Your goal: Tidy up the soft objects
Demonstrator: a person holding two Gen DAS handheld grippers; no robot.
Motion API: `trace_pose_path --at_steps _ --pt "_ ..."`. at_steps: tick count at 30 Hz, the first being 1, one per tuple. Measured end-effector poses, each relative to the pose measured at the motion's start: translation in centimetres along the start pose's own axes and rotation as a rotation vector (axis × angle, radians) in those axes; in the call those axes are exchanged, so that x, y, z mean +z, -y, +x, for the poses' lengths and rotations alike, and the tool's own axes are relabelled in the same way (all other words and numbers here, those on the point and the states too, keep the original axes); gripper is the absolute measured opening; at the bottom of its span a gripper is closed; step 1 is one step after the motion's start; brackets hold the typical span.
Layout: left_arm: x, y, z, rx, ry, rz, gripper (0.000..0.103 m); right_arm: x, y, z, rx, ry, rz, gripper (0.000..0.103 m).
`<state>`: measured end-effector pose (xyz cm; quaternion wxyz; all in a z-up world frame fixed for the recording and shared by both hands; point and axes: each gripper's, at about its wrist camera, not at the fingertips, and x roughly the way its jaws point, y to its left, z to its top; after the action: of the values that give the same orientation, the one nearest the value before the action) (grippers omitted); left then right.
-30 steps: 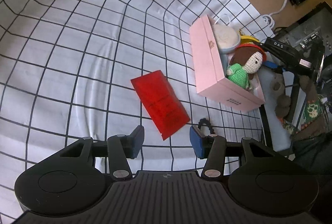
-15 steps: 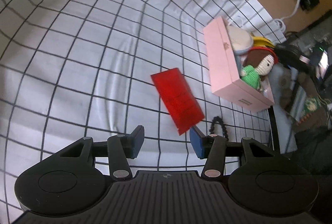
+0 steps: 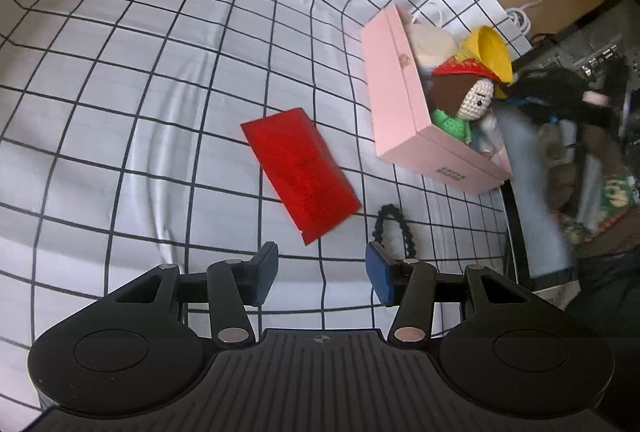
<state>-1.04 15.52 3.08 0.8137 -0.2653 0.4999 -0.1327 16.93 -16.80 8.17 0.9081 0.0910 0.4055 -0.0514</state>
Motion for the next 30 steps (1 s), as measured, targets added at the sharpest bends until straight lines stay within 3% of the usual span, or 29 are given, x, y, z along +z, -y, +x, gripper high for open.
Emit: trace_pose_path --at_steps 2,4,6,9,13,16,19,22,26,30 --pt "-0.2 0.1 0.0 0.001 -0.003 0.004 0.052 -0.7 0.3 -0.8 -0.004 0.051 -0.005 0.016" --pt "-0.3 0.1 -0.2 0.004 -0.005 0.004 0.052 -1.4 0.4 -2.3 0.009 0.097 -0.029 0.030" --pt "-0.4 -0.2 -0.1 0.017 -0.006 -0.005 0.052 -2.3 0.2 -4.4 0.008 0.160 -0.069 0.052" --pt "-0.4 -0.6 0.2 0.039 -0.009 -0.024 0.052 -4.1 -0.5 -7.2 0.017 0.249 -0.166 0.059" --pt "-0.2 -0.9 0.8 0.074 -0.009 -0.049 0.052 -8.0 -1.6 -10.3 0.093 0.296 -0.301 0.074" --pt "0.2 -0.7 1.1 0.097 0.008 -0.063 0.052 -11.6 -2.3 -11.0 0.200 0.239 -0.368 0.076" --pt "0.8 -0.5 1.4 0.129 0.026 -0.073 0.052 -14.9 -4.1 -9.7 0.327 0.091 -0.452 0.076" --pt "1.4 -0.3 1.1 0.193 0.055 -0.071 0.052 -17.6 -6.9 -8.0 0.370 0.043 -0.551 0.076" --pt "1.4 0.2 -0.2 0.335 0.087 0.010 0.053 -18.5 -11.1 -5.2 0.465 -0.025 -0.593 0.076" --pt "1.3 0.5 -1.8 0.402 0.112 0.059 0.053 -19.5 -14.6 -2.3 0.442 -0.061 -0.664 0.078"
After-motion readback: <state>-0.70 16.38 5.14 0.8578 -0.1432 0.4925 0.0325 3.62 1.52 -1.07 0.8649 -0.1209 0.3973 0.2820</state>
